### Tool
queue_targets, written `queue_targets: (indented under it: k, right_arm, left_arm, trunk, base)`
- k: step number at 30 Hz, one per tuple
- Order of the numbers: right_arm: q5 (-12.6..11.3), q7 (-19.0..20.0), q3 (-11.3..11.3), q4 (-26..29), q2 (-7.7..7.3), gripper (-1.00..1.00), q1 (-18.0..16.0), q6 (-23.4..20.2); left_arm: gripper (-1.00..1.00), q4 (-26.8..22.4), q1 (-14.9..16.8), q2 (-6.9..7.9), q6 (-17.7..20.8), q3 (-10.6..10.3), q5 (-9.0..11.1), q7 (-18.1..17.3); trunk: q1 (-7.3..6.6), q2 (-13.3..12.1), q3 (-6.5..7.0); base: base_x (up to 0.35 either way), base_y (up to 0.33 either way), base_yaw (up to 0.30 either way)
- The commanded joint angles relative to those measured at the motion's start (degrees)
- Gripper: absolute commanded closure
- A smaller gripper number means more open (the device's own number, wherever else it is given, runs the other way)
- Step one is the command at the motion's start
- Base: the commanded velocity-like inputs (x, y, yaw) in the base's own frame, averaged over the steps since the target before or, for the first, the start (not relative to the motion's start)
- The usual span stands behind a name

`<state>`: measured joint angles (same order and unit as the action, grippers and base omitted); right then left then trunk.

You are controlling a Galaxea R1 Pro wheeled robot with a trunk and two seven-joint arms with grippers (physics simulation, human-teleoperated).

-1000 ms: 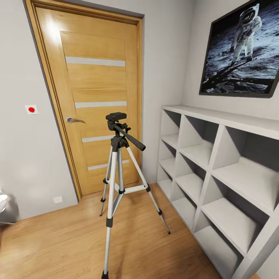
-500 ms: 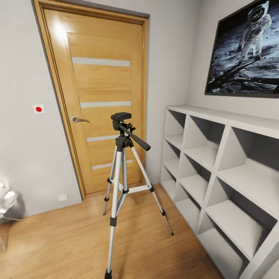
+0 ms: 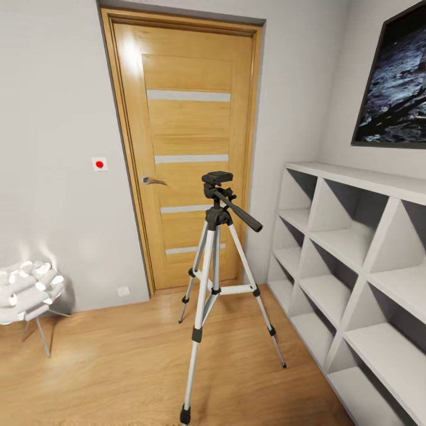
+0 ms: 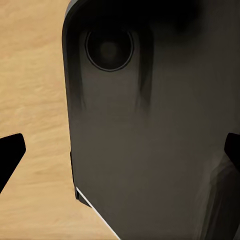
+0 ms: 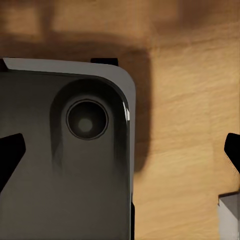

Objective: Attach the digital camera to the camera tripod in the bedroom.

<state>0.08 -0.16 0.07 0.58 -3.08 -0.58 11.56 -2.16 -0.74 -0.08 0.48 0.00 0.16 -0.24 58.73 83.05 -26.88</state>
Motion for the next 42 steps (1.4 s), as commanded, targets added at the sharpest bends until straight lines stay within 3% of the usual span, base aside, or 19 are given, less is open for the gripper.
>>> queue_targets:
  k: [1,42]
  right_arm:
    - [0.01,-0.02,0.0,-0.05,-0.01,-1.0,-0.03,0.18]
    - [0.01,-0.02,0.01,-0.05,-0.04,-1.0,-0.03,0.22]
  left_arm:
    - [-1.0,-0.14,-0.04,0.0,0.05,0.0,0.02,-0.02]
    - [-1.0,-0.17,-0.05,0.0,0.05,0.08,0.02,0.24]
  trunk:
    - [0.0,0.02,-0.05]
    - [0.0,0.02,-0.05]
  base:
    - [0.0,0.0,0.287]
    - [-0.058,0.0,0.287]
